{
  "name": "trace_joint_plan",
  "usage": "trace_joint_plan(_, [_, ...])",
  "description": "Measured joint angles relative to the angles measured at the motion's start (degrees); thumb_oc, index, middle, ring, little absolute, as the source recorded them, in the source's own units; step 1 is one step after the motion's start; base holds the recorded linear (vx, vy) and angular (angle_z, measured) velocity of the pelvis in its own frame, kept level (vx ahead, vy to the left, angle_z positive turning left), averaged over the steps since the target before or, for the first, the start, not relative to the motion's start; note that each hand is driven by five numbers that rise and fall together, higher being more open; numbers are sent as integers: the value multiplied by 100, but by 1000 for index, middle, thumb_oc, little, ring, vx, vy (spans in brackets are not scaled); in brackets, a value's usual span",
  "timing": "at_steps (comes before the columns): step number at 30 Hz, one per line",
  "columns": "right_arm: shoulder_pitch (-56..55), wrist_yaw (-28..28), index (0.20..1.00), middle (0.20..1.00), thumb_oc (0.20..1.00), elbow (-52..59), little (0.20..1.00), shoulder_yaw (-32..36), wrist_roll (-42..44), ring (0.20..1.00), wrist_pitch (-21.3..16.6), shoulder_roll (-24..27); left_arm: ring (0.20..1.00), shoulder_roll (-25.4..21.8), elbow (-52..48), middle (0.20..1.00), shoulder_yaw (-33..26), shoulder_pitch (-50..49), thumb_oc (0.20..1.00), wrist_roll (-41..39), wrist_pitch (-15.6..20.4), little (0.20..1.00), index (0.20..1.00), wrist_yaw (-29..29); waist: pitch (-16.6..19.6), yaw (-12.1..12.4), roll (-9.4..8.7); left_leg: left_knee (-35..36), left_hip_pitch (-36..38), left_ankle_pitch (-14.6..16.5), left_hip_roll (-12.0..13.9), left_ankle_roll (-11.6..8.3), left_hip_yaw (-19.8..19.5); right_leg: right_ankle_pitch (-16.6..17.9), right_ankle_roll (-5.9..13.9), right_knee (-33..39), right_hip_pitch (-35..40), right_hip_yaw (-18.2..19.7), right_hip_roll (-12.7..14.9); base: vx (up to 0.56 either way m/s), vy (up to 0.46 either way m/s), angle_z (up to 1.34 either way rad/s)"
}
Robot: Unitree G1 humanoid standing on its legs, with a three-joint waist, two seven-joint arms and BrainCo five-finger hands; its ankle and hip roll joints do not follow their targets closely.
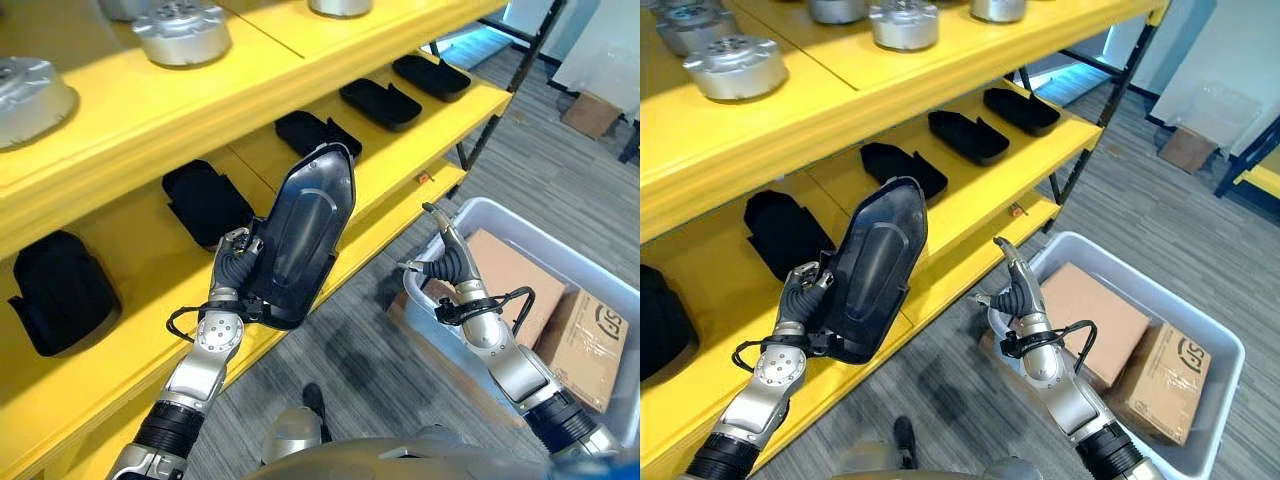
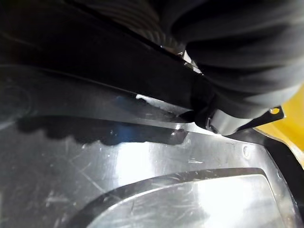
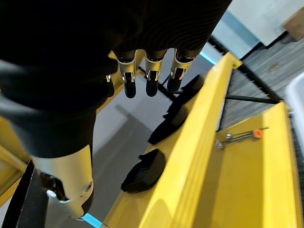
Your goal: Move parts from the plastic box to the shelf.
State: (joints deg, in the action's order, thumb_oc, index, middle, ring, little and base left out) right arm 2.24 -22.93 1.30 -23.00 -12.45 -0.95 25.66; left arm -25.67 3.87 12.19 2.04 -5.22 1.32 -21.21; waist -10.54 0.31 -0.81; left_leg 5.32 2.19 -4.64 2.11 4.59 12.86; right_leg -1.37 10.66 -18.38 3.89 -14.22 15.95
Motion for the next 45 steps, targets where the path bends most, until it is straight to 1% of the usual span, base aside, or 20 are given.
trace_joint_plan(1, [-46, -4, 1000, 1000, 1000, -19, 1000, 43, 5, 1000, -9, 12, 200, 0, 58, 200, 53, 88, 200, 25, 23, 200, 200, 73, -2, -58, 7, -1, -73, -67, 15, -46, -262, -260, 66, 19, -154, 604, -440, 9, -6, 137])
trace_joint_plan(2, [-111, -24, 1000, 1000, 1000, -19, 1000, 87, 10, 1000, -16, 21, 200, -12, 93, 200, 101, 130, 200, 26, 20, 200, 200, 138, -3, -194, 5, 0, -138, -96, 45, -33, -489, -465, -73, 85, -265, 1048, -951, 3, -1, 113])
trace_joint_plan(3, [-113, -24, 1000, 1000, 1000, -7, 1000, 110, 13, 1000, -18, 29, 200, -11, 80, 200, 107, 34, 200, 26, 18, 200, 200, 139, 8, -179, -14, 0, -119, -125, 36, -59, -528, -523, -233, 198, -422, 995, -1191, -6, -25, 83])
trace_joint_plan(5, [-103, -26, 1000, 1000, 1000, 75, 1000, 267, 34, 1000, -79, 39, 200, -14, -90, 200, 106, -336, 200, 23, 11, 200, 200, 146, 97, -76, -43, -1, -118, -121, -110, -80, -503, -533, -384, 722, -383, 582, -1187, -14, -100, 8])
trace_joint_plan(8, [-13, -45, 1000, 1000, 1000, -114, 1000, 345, 160, 1000, -78, 194, 200, 114, -230, 200, 144, -813, 200, -5, -2, 200, 200, 387, 97, -22, 110, -14, -105, -183, -138, -170, -658, -511, -483, 1418, 69, 542, -1273, -19, -134, 25])
trace_joint_plan(12, [-23, -145, 1000, 1000, 1000, -330, 1000, 327, 199, 1000, -77, 228, 200, 180, -228, 200, 82, -876, 200, -51, -4, 200, 200, 512, 155, 242, 323, -42, -196, -207, 24, -558, -908, -521, -833, 1564, 211, 331, -1512, -70, -128, 34])
trace_joint_plan(13, [-48, -192, 1000, 1000, 1000, -328, 1000, 347, 195, 1000, -73, 244, 200, 181, -225, 200, 72, -900, 200, -105, -5, 200, 200, 523, 208, 231, 399, -56, -292, -165, 66, -539, -837, -559, -900, 1462, 140, 245, -1541, -119, -32, 49])
trace_joint_plan(14, [-77, -259, 1000, 1000, 1000, -325, 1000, 349, 181, 1000, -63, 269, 200, 197, -206, 200, 74, -860, 200, -108, -3, 200, 200, 595, 225, 169, 426, -49, -364, -66, 136, -481, -522, -557, -957, 1437, 114, 64, -1514, -101, 4, 89])
trace_joint_plan(16, [-350, -408, 1000, 1000, 1000, -261, 1000, 410, 179, 1000, -9, 418, 200, 284, -2, 200, 236, -427, 200, -110, -41, 200, 200, 796, 224, -268, 189, -16, -390, 696, 300, -516, 1076, -446, -1095, 1618, 264, -804, -1101, -156, 41, 169])
trace_joint_plan(17, [-212, -454, 1000, 1000, 1000, -268, 1000, 430, 171, 1000, 19, 550, 200, 269, -204, 200, 345, -433, 200, -208, -47, 200, 200, 748, 248, -142, 264, -525, -264, -66, 577, -509, 1301, -508, -1112, 1410, 16, -734, -1050, -147, 70, 87])
trace_joint_plan(19, [-153, -475, 1000, 1000, 1000, -265, 1000, 443, 145, 1000, -9, 540, 200, 273, -275, 200, 346, -530, 200, -269, -53, 200, 200, 706, 239, -83, 346, -604, -101, -179, 654, -581, 1083, -553, -1116, 1298, -21, -591, -1089, -53, 95, -35])
trace_joint_plan(20, [-22, -516, 1000, 1000, 1000, -204, 1000, 432, 149, 1000, -12, 421, 200, 258, -260, 200, 332, -577, 200, -323, -106, 200, 200, 626, 112, -89, 166, -617, -23, -478, 496, -455, 421, -594, -1078, 934, -131, -370, -886, -65, 149, -41])
trace_joint_plan(23, [-43, -586, 1000, 1000, 1000, -222, 1000, 440, 165, 1000, -22, 407, 200, 205, -256, 200, 219, -531, 200, -379, -75, 200, 200, 520, -13, -185, -130, -740, -57, -549, 460, -783, 45, -545, -1117, 976, -177, -236, -634, -66, 241, -25])
trace_joint_plan(24, [-92, -626, 1000, 1000, 1000, -238, 1000, 439, 175, 1000, -46, 360, 200, 125, -248, 200, 178, -522, 200, -438, -65, 200, 200, 480, -66, -299, -203, -1296, -202, -277, 774, -791, 123, -482, -1126, 1024, -146, -329, -603, -76, 378, 10])
trace_joint_plan(26, [-168, -715, 1000, 1000, 1000, -256, 1000, 469, 218, 1000, -211, 419, 200, 122, -131, 200, 196, -494, 200, -480, -31, 200, 200, 451, -48, -485, -154, -1754, -191, -255, 1482, -885, -81, -460, -1080, 927, -235, -319, -610, -71, 380, 10])
trace_joint_plan(28, [-152, -790, 1000, 1000, 1000, -218, 1000, 509, 218, 1000, -509, 473, 200, 180, -75, 200, 250, -475, 200, -479, 32, 200, 200, 358, -17, -487, 12, -1319, 85, -242, 1659, -911, -331, -466, -1005, 709, -556, -31, -542, -73, 363, -23])
trace_joint_plan(30, [-147, -834, 1000, 1000, 1000, -224, 1000, 559, 230, 1000, -609, 622, 200, 311, -66, 200, 363, -369, 200, -479, 33, 200, 200, 244, -25, -532, 405, -949, 237, -455, 1598, -838, -154, -323, -714, 579, -680, -50, -486, -85, 334, 9])
trace_joint_plan(34, [-171, -799, 1000, 1000, 1000, -241, 1000, 457, 284, 1000, -670, 558, 200, 263, -65, 200, 341, -296, 200, -478, 38, 200, 200, 78, -6, -310, 458, -588, 282, 358, 1028, -988, 160, 118, -237, 939, -530, -212, 51, -115, 399, 47])
trace_joint_plan(38, [-211, -609, 1000, 1000, 1000, -230, 1000, 429, 274, 1000, -701, 346, 200, 160, -64, 200, 154, -516, 200, -475, 38, 200, 200, 77, 152, 16, 208, -350, 296, 267, 713, -1004, 10, 363, -201, 1567, -218, -37, 140, -92, 319, 35])
trace_joint_plan(45, [-220, -429, 1000, 1000, 1000, -201, 1000, 456, 265, 1000, -629, 128, 200, -58, -66, 200, -369, -912, 200, -291, 31, 200, 200, 142, 453, 244, -305, 2, 302, 22, 659, -1060, -52, 865, -89, 2173, -4, -300, 96, -105, 273, 8])
